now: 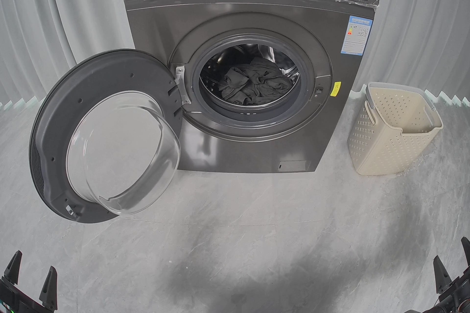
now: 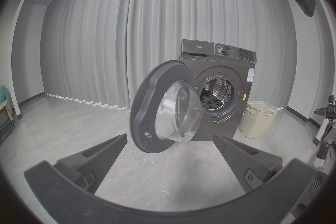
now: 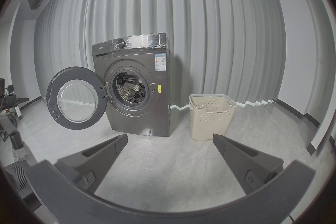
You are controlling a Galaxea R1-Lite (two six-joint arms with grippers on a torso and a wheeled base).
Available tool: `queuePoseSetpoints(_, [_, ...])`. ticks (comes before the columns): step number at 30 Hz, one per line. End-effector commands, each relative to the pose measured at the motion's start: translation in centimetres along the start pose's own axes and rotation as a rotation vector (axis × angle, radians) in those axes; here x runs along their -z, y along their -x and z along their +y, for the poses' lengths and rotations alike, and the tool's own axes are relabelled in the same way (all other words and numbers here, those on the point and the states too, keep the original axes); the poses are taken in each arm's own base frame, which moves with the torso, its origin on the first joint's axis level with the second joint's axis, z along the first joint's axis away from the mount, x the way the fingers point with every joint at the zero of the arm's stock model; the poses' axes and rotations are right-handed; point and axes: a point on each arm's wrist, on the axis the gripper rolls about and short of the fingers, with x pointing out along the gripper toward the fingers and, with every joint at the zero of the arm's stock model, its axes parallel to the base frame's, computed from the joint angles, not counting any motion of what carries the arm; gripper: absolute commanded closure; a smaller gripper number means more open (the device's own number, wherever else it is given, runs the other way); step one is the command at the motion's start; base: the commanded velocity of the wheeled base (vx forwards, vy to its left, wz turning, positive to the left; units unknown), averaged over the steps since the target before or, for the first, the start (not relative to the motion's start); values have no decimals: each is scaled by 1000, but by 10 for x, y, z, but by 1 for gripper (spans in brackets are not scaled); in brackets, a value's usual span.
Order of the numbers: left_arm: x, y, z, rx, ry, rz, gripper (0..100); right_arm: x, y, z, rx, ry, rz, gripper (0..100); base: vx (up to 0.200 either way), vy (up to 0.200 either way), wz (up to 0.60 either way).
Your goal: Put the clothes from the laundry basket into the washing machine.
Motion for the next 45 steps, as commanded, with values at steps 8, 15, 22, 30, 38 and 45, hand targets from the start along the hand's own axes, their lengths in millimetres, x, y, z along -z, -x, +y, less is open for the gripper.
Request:
queuePoseSetpoints(8, [4,0,0,-2,-1,2,0,5,-1,0,-2,0,9,0,0,200,0])
queuePoseSetpoints(15, [5,0,0,0,-1,3,0,5,-1,0,0,0,10,0,0,86,0])
queuePoseSetpoints(22, [3,0,0,-6,2,-11,0,5,-1,0,0,0,9,0,0,0,0])
queuePoseSetpoints(30, [-78,-11,-5,64,27,2,0,5,-1,0,0,0,9,0,0,0,0])
queuePoseSetpoints(38, [-97,-74,-12,142,32,111,0,5,-1,0,0,0,9,0,0,0,0])
queuePoseSetpoints(45, [-91,-160,-17,165,36,184,0,5,-1,0,0,0,9,0,0,0,0])
